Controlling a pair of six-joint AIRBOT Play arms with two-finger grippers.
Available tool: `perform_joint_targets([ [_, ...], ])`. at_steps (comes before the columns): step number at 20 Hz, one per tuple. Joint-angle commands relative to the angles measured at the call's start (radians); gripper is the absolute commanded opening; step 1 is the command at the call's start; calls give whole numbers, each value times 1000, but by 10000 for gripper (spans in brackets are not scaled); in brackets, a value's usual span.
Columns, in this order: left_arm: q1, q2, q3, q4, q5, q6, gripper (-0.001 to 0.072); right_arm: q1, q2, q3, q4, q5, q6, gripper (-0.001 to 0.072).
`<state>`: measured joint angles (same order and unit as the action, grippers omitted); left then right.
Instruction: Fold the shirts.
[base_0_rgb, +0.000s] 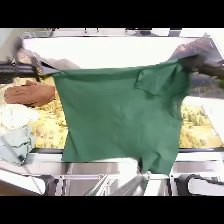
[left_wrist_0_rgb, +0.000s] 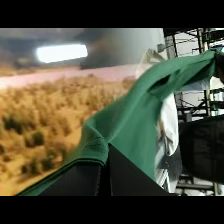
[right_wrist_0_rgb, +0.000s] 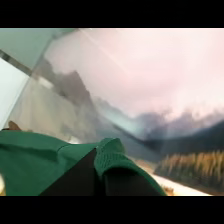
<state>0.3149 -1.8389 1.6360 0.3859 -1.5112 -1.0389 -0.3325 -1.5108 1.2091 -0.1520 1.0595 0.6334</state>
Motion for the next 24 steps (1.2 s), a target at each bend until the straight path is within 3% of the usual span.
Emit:
perform_joint_targets([
  [1,-41,-337,244,31,-27,-52,27,30,-297,64,99,-23,-58,17],
  [4,-68,-471,485,32,-32,-96,27,13,-377,139,111,-21,-45,16],
  [7,-67,-465,483,37,18,-107,28,-39,-384,160,92,48,-16,17],
  [12,-76,-434,318,150,-121,-103,19,-108,-384,159,-306,163,150,17],
  [16,-108,-434,309,322,-162,-168,4,-92,-384,156,-402,169,160,19],
  [17,-116,-434,309,325,-163,-168,117,-91,-384,156,-401,169,161,106],
  [18,-123,-434,312,322,-168,-186,323,-92,-382,157,-403,171,181,250],
  [19,-126,-434,325,335,-182,-217,522,-97,-375,157,-404,180,199,265],
  [20,-123,-434,353,342,-217,-260,647,-108,-355,157,-424,188,228,265],
  [22,-105,-432,430,360,-327,-325,611,-148,-296,157,-531,237,300,268],
  [23,-91,-416,439,377,-351,-349,535,-171,-264,153,-596,282,343,267],
  [24,-78,-368,392,404,-345,-353,527,-197,-224,129,-658,329,379,267],
])
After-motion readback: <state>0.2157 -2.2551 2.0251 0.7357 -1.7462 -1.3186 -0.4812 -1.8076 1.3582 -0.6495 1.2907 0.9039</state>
